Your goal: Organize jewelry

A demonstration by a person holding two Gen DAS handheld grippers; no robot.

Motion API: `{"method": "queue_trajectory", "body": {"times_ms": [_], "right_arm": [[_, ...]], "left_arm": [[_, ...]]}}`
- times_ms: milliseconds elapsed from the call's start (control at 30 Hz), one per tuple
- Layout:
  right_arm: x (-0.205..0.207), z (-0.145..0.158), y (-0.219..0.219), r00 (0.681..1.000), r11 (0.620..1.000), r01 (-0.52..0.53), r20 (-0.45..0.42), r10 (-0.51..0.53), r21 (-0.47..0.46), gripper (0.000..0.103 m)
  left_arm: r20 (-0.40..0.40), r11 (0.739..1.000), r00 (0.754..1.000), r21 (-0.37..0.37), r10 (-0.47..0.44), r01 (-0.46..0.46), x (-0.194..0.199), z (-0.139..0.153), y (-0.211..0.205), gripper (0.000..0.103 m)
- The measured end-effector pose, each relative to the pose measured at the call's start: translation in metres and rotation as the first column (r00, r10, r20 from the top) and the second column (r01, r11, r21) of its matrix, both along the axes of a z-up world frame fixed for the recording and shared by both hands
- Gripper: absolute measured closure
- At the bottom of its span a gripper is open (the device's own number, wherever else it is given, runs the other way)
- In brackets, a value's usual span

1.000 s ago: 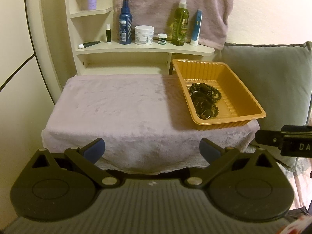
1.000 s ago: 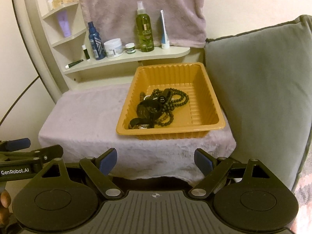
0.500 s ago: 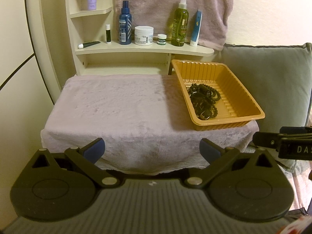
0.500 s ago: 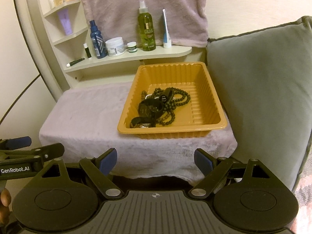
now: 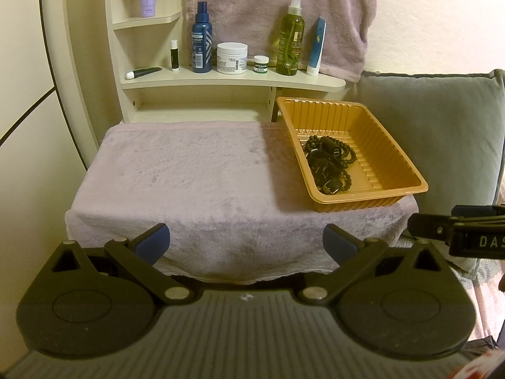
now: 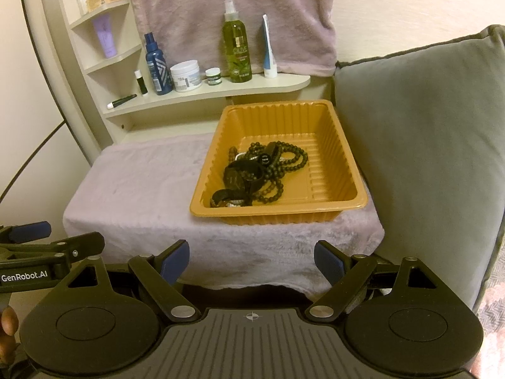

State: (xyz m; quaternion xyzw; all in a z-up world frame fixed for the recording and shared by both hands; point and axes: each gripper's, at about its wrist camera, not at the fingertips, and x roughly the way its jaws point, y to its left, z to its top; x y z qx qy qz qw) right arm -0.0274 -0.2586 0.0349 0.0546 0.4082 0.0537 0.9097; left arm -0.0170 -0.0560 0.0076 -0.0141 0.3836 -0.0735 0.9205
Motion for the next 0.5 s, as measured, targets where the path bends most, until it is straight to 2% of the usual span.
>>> {"method": "queue_trajectory", "body": {"times_ms": [500], "right_arm": [[0.0004, 0.0004, -0.0001, 1.0, 1.0, 0.001, -0.003, -0.001, 0.001, 0.017]], "left_arm": [[0.001, 1.0, 1.0, 0.0, -0.003, 0.003, -0.0003, -0.0003, -0.0007, 0.0]]}}
